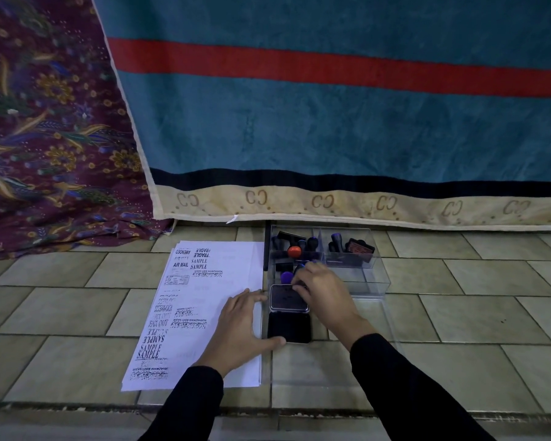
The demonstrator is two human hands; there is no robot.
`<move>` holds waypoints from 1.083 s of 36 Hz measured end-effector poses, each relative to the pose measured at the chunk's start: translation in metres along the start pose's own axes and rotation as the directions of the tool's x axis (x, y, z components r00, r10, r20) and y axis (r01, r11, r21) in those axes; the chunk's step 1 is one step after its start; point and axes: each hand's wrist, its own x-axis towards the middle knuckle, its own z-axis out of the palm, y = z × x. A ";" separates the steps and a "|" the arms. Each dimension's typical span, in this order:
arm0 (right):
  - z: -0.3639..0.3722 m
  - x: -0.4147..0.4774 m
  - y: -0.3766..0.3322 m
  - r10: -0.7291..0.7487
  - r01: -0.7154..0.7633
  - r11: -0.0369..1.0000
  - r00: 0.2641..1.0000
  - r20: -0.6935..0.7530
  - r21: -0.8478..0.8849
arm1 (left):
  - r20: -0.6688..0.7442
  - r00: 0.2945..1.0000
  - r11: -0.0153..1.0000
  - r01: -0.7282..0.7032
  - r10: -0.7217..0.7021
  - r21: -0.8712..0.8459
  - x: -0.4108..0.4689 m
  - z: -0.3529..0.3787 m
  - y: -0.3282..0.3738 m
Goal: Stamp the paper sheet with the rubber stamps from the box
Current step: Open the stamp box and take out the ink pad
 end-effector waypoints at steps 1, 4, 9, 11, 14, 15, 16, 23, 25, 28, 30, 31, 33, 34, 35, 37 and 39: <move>-0.001 0.000 0.000 0.015 -0.015 1.000 1.000 -0.002 0.012 | -0.001 1.000 1.000 -0.012 0.012 0.005 0.001 0.000 -0.001; -0.001 0.002 0.001 0.075 -0.075 0.996 0.997 -0.007 0.052 | 0.006 1.000 1.000 -0.023 0.023 0.005 0.001 0.001 -0.003; -0.002 0.010 -0.001 0.144 -0.145 0.980 0.989 0.016 0.135 | 0.009 0.999 0.999 -0.034 0.034 0.006 0.001 0.001 -0.003; -0.003 0.017 -0.004 0.187 -0.185 0.968 0.982 0.007 0.169 | 0.012 0.999 1.000 -0.030 0.030 0.004 0.002 0.001 -0.003; -0.003 0.030 -0.009 0.280 -0.280 0.948 0.960 0.020 0.154 | 0.002 1.000 1.000 -0.013 0.013 -0.026 0.003 0.001 -0.003; -0.003 0.035 -0.010 0.321 -0.324 0.937 0.946 0.044 0.132 | -0.004 1.000 0.999 -0.003 0.003 -0.043 0.003 0.001 -0.003; -0.003 0.040 -0.012 0.358 -0.365 0.926 0.931 0.077 0.100 | -0.012 1.000 0.998 0.006 -0.006 -0.058 0.003 0.001 -0.003; 0.006 0.059 -0.018 0.533 -0.573 0.818 0.788 0.309 0.052 | -0.013 0.998 0.992 0.052 -0.054 -0.114 0.006 0.001 -0.007; 0.006 0.060 -0.019 0.550 -0.601 0.795 0.771 0.320 0.084 | -0.006 0.999 0.996 0.038 -0.039 -0.079 0.006 0.001 -0.007; 0.006 0.059 -0.020 0.557 -0.618 0.777 0.763 0.328 0.119 | 0.001 1.000 0.998 0.026 -0.026 -0.053 0.006 0.001 -0.007; 0.006 0.057 -0.019 0.565 -0.632 0.761 0.757 0.329 0.146 | -0.002 0.999 0.995 0.037 -0.037 -0.088 0.006 0.001 -0.006; 0.006 0.056 -0.018 0.569 -0.637 0.753 0.756 0.322 0.166 | -0.007 0.999 0.992 0.048 -0.049 -0.113 0.005 0.001 -0.007; 0.003 0.054 -0.017 0.572 -0.638 0.742 0.763 0.299 0.208 | -0.020 0.997 0.985 0.066 -0.070 -0.158 0.003 0.000 -0.004; 0.001 0.052 -0.016 0.567 -0.630 0.744 0.771 0.288 0.221 | -0.024 0.997 0.980 0.072 -0.078 -0.183 0.003 0.000 -0.004; 0.000 0.051 -0.016 0.559 -0.620 0.749 0.781 0.277 0.234 | -0.026 0.996 0.975 0.077 -0.085 -0.208 0.003 0.000 -0.004; -0.006 0.049 -0.014 0.543 -0.591 0.761 0.806 0.237 0.268 | -0.029 0.995 0.964 0.088 -0.099 -0.251 0.004 0.001 -0.006; -0.012 0.047 -0.013 0.530 -0.561 0.753 0.827 0.187 0.344 | -0.044 0.991 0.953 0.108 -0.125 -0.284 0.006 0.002 -0.009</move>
